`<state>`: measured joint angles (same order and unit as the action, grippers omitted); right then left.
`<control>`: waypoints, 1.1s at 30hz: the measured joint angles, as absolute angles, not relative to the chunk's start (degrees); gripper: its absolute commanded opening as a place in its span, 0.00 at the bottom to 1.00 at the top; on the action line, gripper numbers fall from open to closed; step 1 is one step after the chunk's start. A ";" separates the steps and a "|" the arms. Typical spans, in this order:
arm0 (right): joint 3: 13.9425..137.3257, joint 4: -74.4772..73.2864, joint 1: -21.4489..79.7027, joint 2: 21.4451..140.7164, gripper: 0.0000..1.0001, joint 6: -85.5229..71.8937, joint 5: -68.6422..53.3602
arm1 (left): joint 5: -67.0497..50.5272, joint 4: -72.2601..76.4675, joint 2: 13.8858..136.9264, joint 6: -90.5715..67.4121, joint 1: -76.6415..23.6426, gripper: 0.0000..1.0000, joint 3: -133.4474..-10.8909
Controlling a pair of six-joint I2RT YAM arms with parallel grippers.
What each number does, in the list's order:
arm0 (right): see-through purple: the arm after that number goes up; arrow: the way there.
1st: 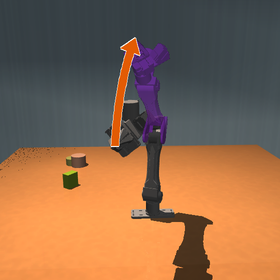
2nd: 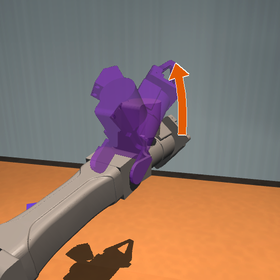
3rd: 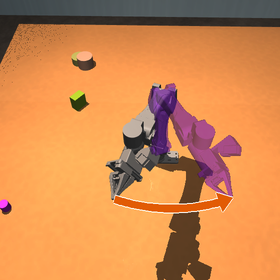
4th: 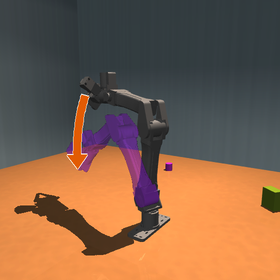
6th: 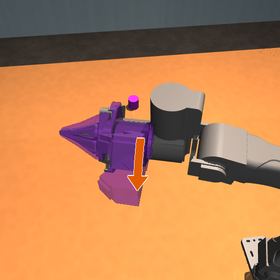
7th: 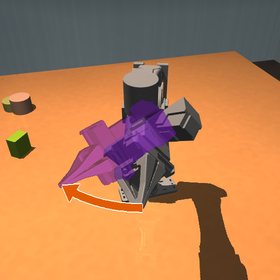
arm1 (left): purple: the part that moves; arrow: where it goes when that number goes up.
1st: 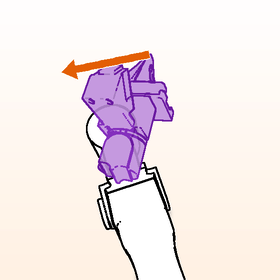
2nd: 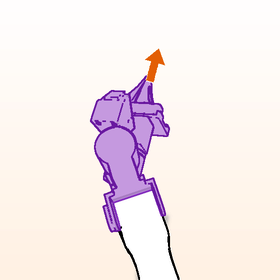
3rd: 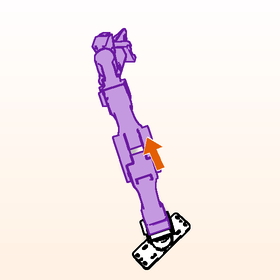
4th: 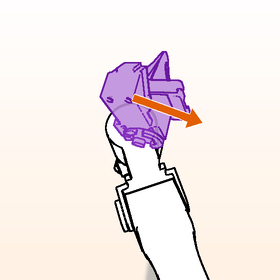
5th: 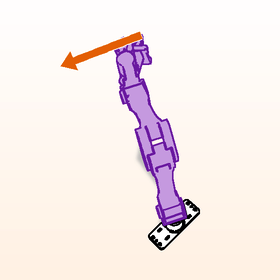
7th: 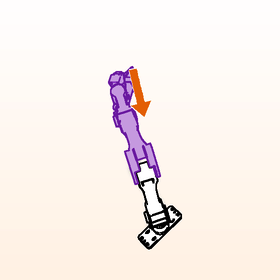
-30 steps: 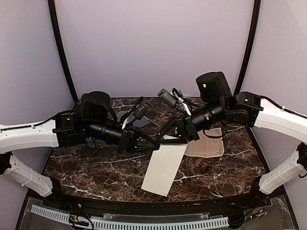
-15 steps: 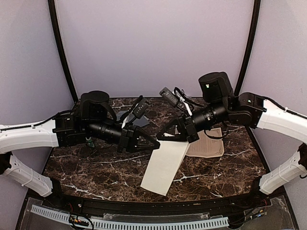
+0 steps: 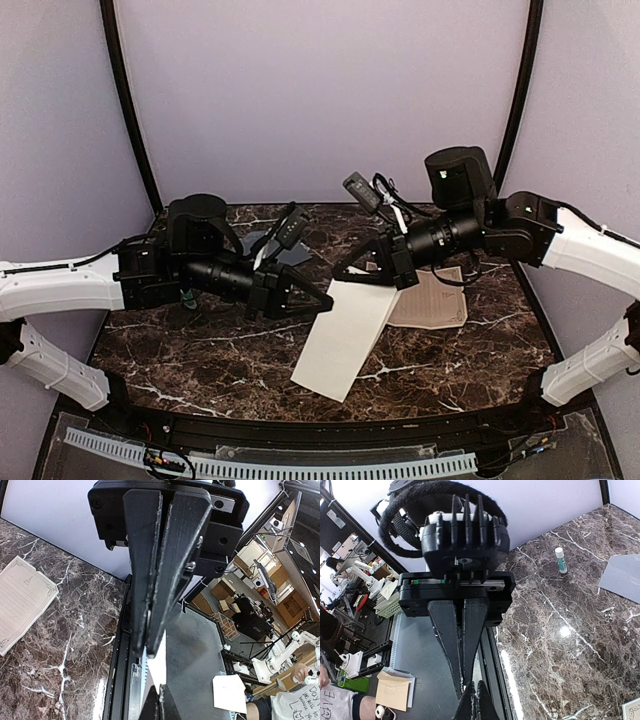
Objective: Place the letter into the envelope and seal it
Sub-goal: Fold the letter.
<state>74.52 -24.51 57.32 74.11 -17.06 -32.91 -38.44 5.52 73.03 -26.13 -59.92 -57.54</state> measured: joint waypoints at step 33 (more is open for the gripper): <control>74.56 -24.51 49.82 72.71 0.00 -17.26 -29.89 | -41.80 -0.12 69.19 -26.20 -59.66 0.00 -49.74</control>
<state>74.56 -24.51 49.82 72.71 -17.26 -29.89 -41.80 -0.12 69.19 -26.20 -59.66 -49.74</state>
